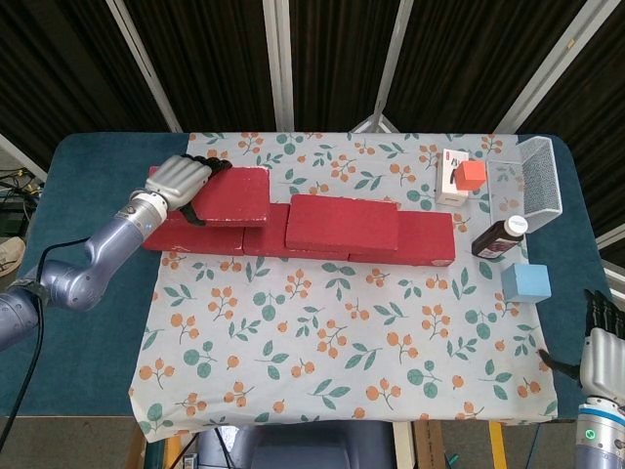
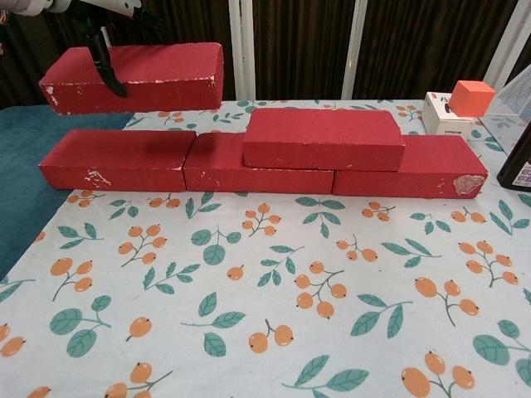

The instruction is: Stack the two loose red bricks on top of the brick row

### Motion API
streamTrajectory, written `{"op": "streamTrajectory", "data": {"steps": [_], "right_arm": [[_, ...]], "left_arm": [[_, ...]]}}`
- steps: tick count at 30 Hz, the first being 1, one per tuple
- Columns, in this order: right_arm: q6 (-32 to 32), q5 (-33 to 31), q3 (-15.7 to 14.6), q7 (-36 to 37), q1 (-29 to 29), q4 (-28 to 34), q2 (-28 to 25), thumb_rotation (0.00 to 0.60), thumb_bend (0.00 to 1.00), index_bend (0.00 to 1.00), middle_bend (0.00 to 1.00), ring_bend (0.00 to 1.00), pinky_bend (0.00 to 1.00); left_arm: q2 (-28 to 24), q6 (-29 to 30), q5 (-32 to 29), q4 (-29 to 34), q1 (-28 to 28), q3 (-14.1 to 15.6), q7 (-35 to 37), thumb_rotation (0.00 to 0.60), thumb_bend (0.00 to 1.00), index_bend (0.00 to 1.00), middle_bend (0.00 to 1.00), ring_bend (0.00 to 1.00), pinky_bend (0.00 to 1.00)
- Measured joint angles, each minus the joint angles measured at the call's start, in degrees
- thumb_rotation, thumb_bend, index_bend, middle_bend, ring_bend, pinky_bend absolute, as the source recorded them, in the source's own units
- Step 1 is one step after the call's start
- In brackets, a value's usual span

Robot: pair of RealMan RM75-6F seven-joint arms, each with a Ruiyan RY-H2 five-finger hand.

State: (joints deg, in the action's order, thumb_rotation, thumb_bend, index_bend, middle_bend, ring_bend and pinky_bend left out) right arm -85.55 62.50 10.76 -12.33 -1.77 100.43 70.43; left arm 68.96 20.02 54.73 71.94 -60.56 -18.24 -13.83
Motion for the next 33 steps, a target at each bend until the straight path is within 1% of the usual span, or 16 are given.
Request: {"op": "streamTrajectory", "data": {"steps": [3, 8, 13, 20, 25, 33], "right_arm": [[0.0, -0.38, 0.14, -0.31, -0.05, -0.17, 0.14, 0.6, 0.12, 0.04, 0.06, 0.03, 0.0], [0.15, -0.82, 0.22, -1.11, -0.25, -0.42, 0.49, 0.6, 0.12, 0.04, 0.06, 0.03, 0.0], [0.29, -1.06, 0.2, -1.68, -0.39, -0.48, 0.64, 0.6, 0.12, 0.04, 0.06, 0.03, 0.0], [0.03, -1.41, 0.48, -1.55, -0.27, -0.49, 0.67, 0.6, 0.12, 0.04, 0.06, 0.04, 0.0], [0.2, -1.55, 0.56, -1.35, -0.27, -0.49, 0.62, 0.6, 0.12, 0.04, 0.06, 0.04, 0.0], [0.16, -1.99, 0.76, -1.6, -0.31, -0.57, 0.81, 0.6, 0.12, 0.04, 0.06, 0.04, 0.0]], "left_arm": [[1.22, -1.17, 2.79, -2.28, 0.13, -0.08, 3.15, 0.6, 0.01, 0.43, 0.38, 0.23, 0.25], [2.66, -4.57, 4.55, -5.55, -0.23, 0.42, 7.13, 0.6, 0.01, 0.43, 0.38, 0.24, 0.25], [3.67, -8.0, 5.99, -7.44, -1.52, 1.09, 10.21, 0.6, 0.01, 0.43, 0.38, 0.24, 0.25], [5.38, -6.79, 9.72, -9.27, -2.92, 2.19, 12.06, 0.6, 0.01, 0.43, 0.38, 0.24, 0.25], [6.55, -5.71, 11.33, -10.32, -3.18, 3.16, 13.14, 0.6, 0.01, 0.43, 0.38, 0.24, 0.25], [8.67, -5.63, 12.96, -12.12, -3.81, 4.43, 15.72, 0.6, 0.01, 0.43, 0.38, 0.23, 0.25]]}}
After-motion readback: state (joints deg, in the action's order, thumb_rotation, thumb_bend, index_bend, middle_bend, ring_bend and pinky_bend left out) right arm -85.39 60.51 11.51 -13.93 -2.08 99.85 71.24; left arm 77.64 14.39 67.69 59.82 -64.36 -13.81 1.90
